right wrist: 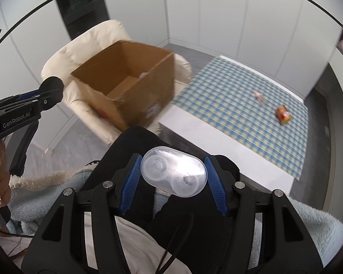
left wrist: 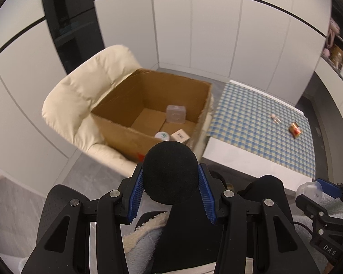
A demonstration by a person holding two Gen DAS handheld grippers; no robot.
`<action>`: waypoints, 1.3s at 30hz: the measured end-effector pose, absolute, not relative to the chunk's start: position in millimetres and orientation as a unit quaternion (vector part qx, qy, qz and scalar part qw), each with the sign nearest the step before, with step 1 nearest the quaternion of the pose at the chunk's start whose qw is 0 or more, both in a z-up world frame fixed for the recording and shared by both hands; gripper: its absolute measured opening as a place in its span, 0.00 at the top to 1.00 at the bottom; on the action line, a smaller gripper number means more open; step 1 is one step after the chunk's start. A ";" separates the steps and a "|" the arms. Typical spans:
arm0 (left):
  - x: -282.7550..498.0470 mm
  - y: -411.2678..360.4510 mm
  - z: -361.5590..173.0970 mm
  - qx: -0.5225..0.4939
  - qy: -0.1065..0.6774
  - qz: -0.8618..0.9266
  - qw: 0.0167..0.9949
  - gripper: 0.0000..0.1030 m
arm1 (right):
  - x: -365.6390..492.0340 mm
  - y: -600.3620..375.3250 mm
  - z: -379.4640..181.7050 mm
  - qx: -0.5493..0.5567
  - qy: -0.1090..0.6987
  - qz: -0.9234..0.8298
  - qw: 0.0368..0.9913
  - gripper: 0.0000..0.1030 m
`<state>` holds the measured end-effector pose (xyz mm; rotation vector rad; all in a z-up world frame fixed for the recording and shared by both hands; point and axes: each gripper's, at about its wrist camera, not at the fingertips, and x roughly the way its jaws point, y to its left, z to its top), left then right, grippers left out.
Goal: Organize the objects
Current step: 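Carry the clear case and black puff over the box with both tools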
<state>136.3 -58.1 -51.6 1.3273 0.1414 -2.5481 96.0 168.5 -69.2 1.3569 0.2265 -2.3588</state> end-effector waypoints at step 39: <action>73.8 -146.6 -69.5 0.482 0.065 -0.851 0.201 0.55 | 4.4 28.9 -94.8 0.484 0.129 -0.812 0.299 0.42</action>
